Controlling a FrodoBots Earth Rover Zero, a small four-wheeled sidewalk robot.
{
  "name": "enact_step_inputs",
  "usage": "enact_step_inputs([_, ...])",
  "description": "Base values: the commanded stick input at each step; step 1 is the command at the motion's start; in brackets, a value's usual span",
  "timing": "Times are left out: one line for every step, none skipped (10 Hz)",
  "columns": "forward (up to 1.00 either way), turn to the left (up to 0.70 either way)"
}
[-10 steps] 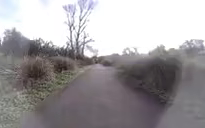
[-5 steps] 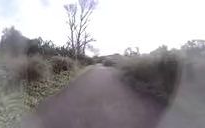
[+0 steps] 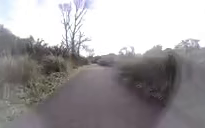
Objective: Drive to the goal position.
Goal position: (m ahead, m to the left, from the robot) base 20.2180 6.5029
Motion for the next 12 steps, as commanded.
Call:
enact_step_inputs([0.7,0.0])
enact_step_inputs([0.7,0.0])
enact_step_inputs([0.7,0.0])
enact_step_inputs([0.7,0.0])
enact_step_inputs([0.7,0.0])
enact_step_inputs([0.7,0.0])
enact_step_inputs([0.7,0.0])
enact_step_inputs([0.7,0.0])
enact_step_inputs([0.7,0.0])
enact_step_inputs([0.7,0.0])
enact_step_inputs([0.7,0.0])
enact_step_inputs([0.7,0.0])
